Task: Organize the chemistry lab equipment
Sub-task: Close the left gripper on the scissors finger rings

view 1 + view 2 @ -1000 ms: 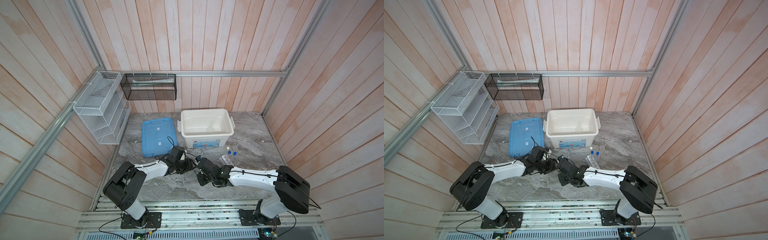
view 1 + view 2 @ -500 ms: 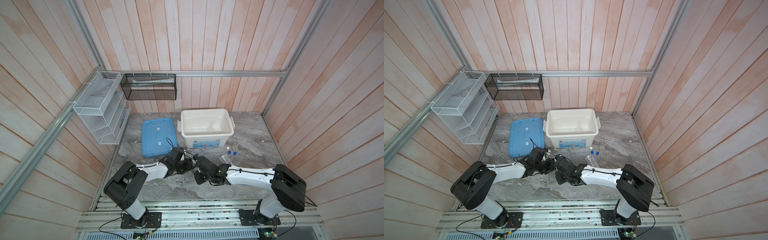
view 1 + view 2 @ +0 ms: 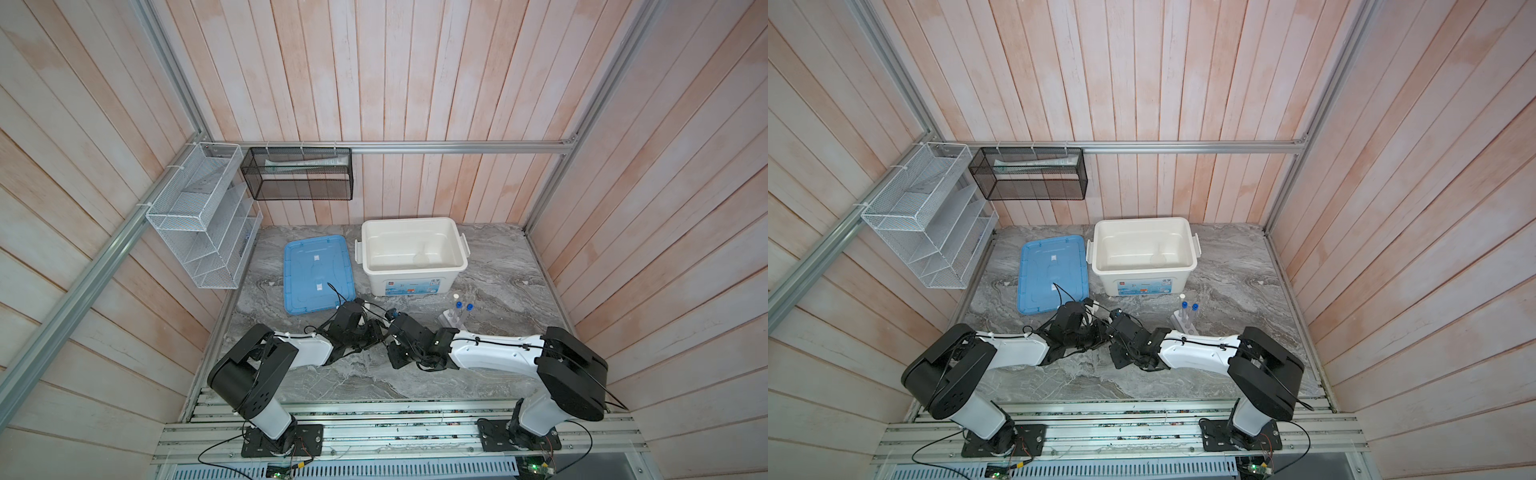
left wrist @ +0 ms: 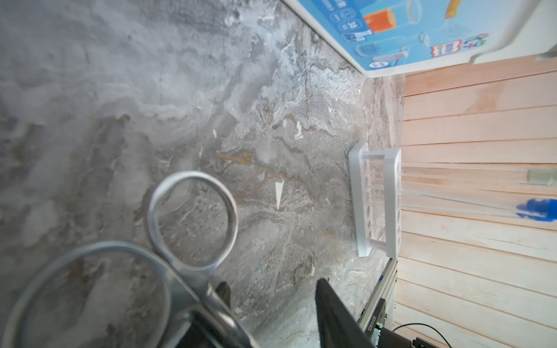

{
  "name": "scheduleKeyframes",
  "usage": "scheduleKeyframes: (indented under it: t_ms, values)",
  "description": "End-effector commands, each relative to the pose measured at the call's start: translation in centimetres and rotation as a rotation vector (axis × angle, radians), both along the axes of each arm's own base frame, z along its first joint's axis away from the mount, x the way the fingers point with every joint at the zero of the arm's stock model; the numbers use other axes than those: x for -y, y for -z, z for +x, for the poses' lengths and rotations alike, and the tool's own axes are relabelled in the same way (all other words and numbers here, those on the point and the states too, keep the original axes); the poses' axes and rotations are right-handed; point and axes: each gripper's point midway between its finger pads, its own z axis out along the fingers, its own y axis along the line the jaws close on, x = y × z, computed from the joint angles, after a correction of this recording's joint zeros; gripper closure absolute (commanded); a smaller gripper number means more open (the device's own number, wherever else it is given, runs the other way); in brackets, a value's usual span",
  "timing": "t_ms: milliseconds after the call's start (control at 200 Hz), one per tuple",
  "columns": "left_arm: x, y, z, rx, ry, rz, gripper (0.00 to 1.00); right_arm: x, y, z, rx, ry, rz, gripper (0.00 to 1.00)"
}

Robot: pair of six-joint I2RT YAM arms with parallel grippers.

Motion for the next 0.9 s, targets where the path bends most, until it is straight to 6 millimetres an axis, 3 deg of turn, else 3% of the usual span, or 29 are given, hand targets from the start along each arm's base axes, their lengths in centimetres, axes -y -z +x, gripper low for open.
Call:
scheduleKeyframes:
  t_ms: [0,625,895]
  values:
    - [1.2,-1.9,0.8,0.089,0.019,-0.077,0.54,-1.7,-1.0,0.1,0.018,-0.020,0.041,1.00]
    - [0.0,-3.8,1.1,0.163,-0.038,-0.144,0.69,-1.6,-1.4,0.4,0.035,-0.008,0.029,1.00]
    - [0.0,-4.3,1.1,0.178,-0.034,-0.158,0.80,-1.6,-1.8,0.6,0.049,-0.004,0.026,1.00]
